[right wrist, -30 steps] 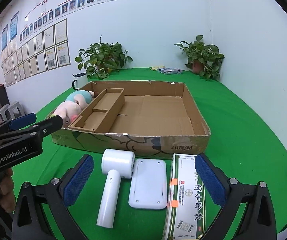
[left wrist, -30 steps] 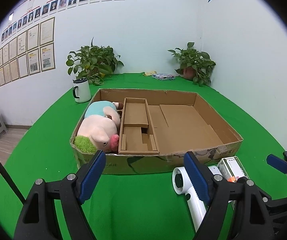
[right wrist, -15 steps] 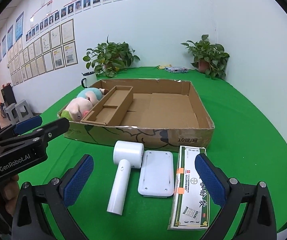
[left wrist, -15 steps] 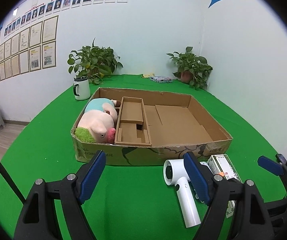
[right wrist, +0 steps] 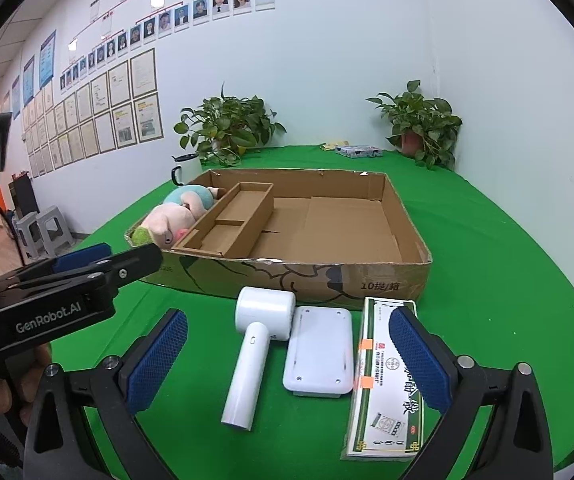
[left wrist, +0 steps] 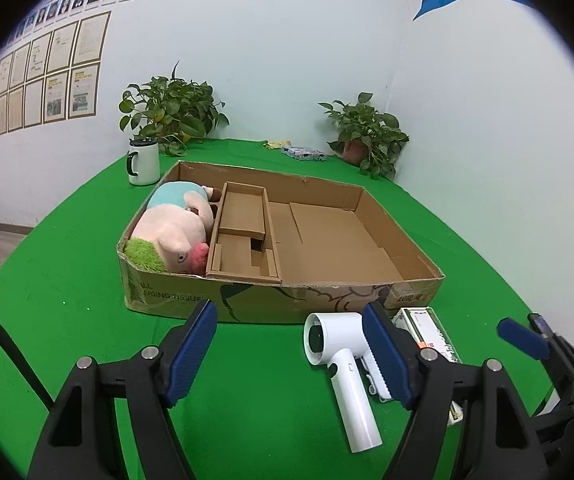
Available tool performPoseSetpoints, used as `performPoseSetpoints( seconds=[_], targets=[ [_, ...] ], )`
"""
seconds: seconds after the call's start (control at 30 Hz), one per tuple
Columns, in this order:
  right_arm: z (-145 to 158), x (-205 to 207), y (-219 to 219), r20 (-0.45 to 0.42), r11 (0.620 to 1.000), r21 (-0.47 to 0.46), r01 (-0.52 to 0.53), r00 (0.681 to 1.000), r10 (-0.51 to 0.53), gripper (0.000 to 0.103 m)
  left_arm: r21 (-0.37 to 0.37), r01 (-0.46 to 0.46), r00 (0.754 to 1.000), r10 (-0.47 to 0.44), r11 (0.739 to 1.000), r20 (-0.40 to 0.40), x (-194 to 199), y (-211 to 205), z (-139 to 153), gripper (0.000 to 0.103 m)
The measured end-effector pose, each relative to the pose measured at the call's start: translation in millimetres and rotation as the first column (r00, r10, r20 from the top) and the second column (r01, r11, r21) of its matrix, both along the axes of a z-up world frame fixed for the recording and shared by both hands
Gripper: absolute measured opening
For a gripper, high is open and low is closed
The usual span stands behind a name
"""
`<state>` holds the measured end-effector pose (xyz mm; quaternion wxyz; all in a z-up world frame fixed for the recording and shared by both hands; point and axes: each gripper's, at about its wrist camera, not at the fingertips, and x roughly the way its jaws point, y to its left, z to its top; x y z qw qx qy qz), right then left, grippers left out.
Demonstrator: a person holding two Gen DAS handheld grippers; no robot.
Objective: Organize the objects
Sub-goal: 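Grasp the white hair dryer handle with the left gripper and lift it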
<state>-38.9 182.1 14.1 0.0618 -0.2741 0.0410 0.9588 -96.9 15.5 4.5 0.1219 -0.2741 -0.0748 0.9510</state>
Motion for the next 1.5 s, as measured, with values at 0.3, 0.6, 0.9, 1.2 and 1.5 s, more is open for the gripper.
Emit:
performPoseSetpoints(
  seconds=[0.3,0.6,0.9,1.2,1.5],
  targets=[
    [-45,-10,-14,0.123,0.977,-0.131,-0.168,0.975,0.184,0.090,0.154,0.155,0.960,-0.186,0.976,0.210,-26,0,-37,0.075],
    [-93,-50,-13,0.289,0.983,-0.162,-0.081,0.949,0.126,0.026,0.303,0.263,0.885,-0.354,0.916,0.303,-53,15,-74,0.075],
    [-100,-13,-22,0.330,0.974,-0.202,-0.100,0.930,0.164,0.025,0.468,0.294,0.777,-0.493,0.834,0.391,-15,26,-110,0.073],
    [-100,-9,-25,0.334,0.960,-0.258,-0.107,0.923,0.193,0.039,0.534,0.219,0.763,-0.484,0.816,0.428,-30,32,-127,0.056],
    [-110,-18,-34,0.363,0.981,-0.173,-0.093,0.920,0.151,0.027,0.523,0.209,0.763,-0.472,0.827,0.442,-20,38,-134,0.034]
  ],
)
